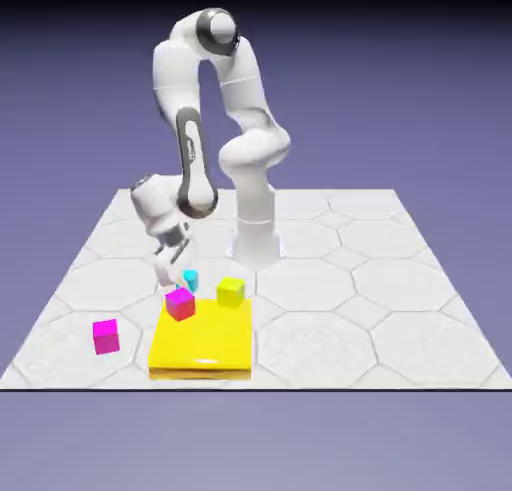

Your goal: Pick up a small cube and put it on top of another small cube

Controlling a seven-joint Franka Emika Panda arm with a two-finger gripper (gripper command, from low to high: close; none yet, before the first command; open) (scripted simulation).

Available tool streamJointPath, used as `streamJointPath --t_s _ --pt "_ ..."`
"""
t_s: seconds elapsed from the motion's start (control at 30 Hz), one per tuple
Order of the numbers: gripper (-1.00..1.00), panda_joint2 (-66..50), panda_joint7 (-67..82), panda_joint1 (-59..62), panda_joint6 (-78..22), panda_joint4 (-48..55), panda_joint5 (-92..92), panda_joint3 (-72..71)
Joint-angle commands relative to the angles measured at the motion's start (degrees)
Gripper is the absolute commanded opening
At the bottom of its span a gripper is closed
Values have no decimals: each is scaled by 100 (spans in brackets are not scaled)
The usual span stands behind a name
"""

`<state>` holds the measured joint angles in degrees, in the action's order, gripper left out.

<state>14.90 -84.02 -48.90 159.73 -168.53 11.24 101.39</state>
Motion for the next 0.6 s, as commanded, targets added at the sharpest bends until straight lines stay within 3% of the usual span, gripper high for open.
streamJointPath --t_s 0.0,0.57 --pt "-100 -29 17 203 -53 -2 28 -208" --pt "-100 -517 289 3651 -895 -39 494 -3735"
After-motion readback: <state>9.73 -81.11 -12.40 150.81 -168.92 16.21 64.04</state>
